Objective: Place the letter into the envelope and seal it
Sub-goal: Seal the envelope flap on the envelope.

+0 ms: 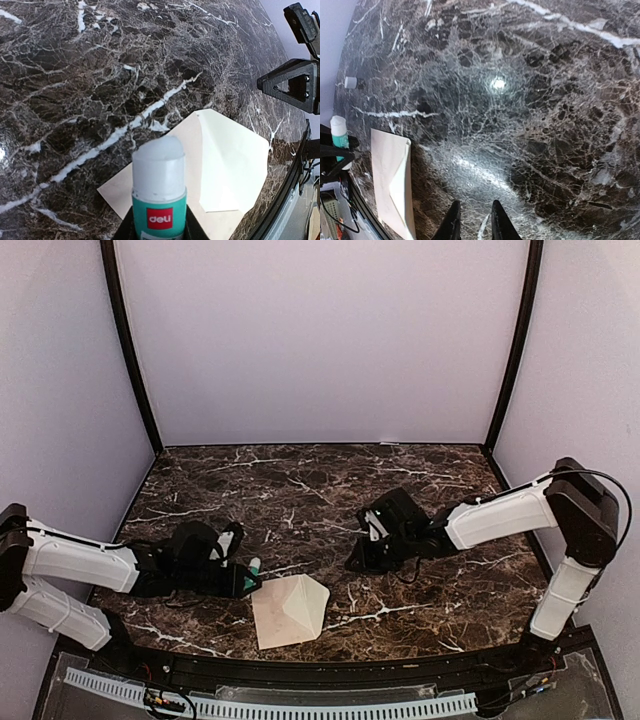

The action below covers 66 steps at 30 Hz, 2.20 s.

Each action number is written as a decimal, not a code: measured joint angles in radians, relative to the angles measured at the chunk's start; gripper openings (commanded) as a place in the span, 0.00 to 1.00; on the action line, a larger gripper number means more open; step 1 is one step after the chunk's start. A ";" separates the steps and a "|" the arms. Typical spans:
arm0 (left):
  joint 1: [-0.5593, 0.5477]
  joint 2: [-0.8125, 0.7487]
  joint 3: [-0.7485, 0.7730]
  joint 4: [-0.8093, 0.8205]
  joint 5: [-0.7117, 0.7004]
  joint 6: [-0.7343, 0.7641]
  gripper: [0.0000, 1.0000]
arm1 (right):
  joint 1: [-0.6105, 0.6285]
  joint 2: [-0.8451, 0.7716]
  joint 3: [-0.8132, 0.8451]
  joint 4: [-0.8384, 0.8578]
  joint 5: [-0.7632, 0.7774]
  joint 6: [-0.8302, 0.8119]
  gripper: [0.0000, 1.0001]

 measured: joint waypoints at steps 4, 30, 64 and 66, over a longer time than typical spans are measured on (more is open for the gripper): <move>0.000 0.037 -0.001 0.022 0.036 0.000 0.00 | 0.017 0.062 0.015 -0.003 -0.011 -0.004 0.14; 0.000 0.117 -0.045 0.149 0.085 -0.001 0.00 | 0.184 0.249 0.176 0.182 -0.226 0.026 0.09; 0.000 0.117 -0.046 0.150 0.085 -0.001 0.00 | 0.224 0.360 0.234 0.239 -0.290 0.070 0.09; 0.000 0.117 -0.046 0.150 0.085 -0.001 0.00 | 0.226 0.364 0.236 0.243 -0.298 0.073 0.09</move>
